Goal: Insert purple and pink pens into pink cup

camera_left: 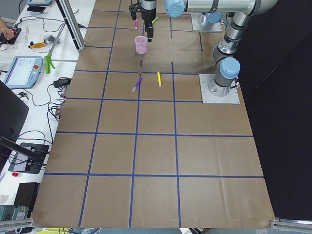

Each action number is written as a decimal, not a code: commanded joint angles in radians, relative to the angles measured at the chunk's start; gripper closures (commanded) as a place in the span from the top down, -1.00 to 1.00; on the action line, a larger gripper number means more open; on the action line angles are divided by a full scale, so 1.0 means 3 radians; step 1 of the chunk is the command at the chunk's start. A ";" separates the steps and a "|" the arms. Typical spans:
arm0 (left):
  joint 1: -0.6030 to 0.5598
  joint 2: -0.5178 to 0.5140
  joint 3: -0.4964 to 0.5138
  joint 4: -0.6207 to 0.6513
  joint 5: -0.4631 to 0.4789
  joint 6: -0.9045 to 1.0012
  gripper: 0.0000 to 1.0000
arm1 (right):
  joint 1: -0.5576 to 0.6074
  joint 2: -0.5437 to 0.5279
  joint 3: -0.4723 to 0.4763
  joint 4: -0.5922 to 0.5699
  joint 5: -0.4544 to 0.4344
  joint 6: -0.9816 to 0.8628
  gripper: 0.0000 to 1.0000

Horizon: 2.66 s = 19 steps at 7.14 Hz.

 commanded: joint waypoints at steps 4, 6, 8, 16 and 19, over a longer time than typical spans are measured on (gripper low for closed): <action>0.0021 -0.0007 -0.0006 -0.0105 0.0000 0.0003 0.98 | -0.0005 0.0085 0.0003 -0.0033 0.0015 -0.0268 1.00; 0.0316 -0.0018 -0.0001 -0.0121 0.0025 -0.0129 0.98 | -0.0056 0.0156 0.0003 -0.0038 0.0020 -0.1127 1.00; 0.0440 -0.0089 0.0004 -0.0060 0.0025 -0.1035 0.98 | -0.0077 0.0334 0.0009 -0.0414 -0.0030 -0.2216 1.00; 0.0579 -0.0829 -0.0072 0.0528 -0.0241 -0.3294 0.98 | -0.0414 0.0974 0.1077 -0.2174 -0.0051 -0.5225 1.00; 0.0568 -0.1126 -0.0230 0.0802 -0.0307 -0.3137 0.98 | -0.0409 0.1117 0.1032 -0.2191 -0.0031 -0.5858 0.99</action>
